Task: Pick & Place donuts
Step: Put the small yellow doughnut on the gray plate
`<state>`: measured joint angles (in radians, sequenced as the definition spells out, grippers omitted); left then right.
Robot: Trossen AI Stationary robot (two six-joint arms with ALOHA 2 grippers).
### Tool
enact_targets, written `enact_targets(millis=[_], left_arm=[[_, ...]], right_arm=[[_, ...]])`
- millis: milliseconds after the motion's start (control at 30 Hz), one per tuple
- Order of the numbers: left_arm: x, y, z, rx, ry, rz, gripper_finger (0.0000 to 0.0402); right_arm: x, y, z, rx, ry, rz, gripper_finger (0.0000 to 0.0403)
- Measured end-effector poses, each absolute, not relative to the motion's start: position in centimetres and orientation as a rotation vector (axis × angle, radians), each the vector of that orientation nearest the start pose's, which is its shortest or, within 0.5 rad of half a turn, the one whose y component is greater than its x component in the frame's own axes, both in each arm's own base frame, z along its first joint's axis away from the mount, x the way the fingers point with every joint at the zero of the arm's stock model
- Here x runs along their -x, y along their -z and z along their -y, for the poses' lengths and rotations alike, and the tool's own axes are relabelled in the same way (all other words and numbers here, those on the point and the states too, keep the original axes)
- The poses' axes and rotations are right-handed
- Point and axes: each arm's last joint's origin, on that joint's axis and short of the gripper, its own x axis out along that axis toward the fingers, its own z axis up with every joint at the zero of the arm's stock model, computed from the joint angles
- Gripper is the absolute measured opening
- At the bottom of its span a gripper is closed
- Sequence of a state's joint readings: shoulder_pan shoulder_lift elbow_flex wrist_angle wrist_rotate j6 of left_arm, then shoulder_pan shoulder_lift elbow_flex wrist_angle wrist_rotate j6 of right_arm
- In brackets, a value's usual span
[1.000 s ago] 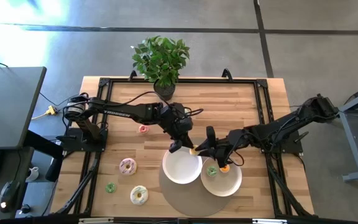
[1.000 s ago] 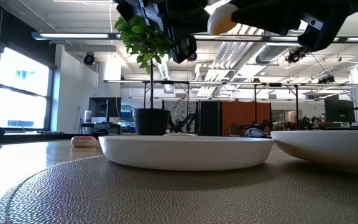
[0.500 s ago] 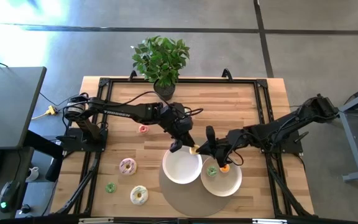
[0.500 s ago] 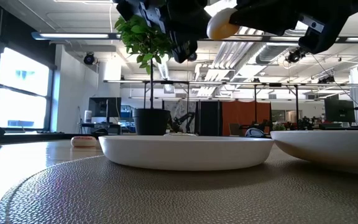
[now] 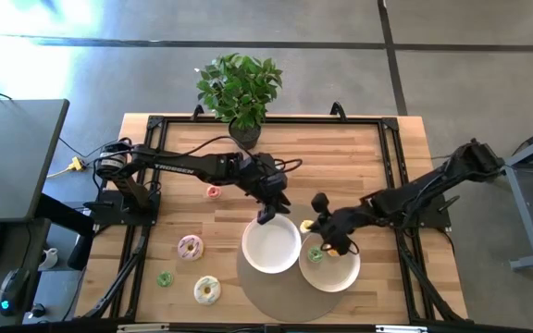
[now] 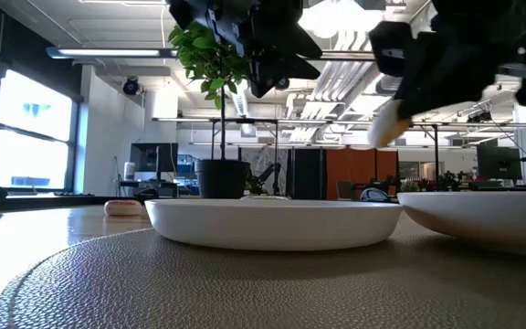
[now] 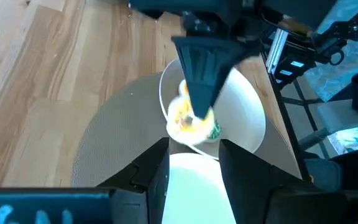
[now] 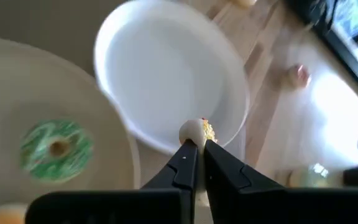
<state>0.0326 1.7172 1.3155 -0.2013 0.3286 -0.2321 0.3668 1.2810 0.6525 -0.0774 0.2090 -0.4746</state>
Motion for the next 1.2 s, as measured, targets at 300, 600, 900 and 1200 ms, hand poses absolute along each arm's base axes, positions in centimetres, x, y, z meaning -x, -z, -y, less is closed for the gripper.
enact_targets(millis=[300, 600, 900, 1200], left_arm=[[-38.3, -26.6, -0.3, 0.34, 0.209, -0.677, 0.0138], [-38.3, -26.6, -0.4, 0.337, 0.179, -0.678, 0.0138], [-33.9, -29.7, -0.9, 0.312, 0.114, -0.918, 0.0138], [-27.3, -34.1, 0.0, 0.259, -0.099, -1.064, 0.0138]], right_arm=[[-20.9, -20.3, -10.0, 0.205, -0.2, -0.769, 0.0008], [-19.2, -18.3, -11.3, 0.26, -0.181, -0.801, 0.0005], [-18.1, -15.4, -10.7, 0.279, -0.203, -0.759, 0.0012], [-18.1, -15.2, -10.8, 0.25, -0.203, -0.737, 0.0043]])
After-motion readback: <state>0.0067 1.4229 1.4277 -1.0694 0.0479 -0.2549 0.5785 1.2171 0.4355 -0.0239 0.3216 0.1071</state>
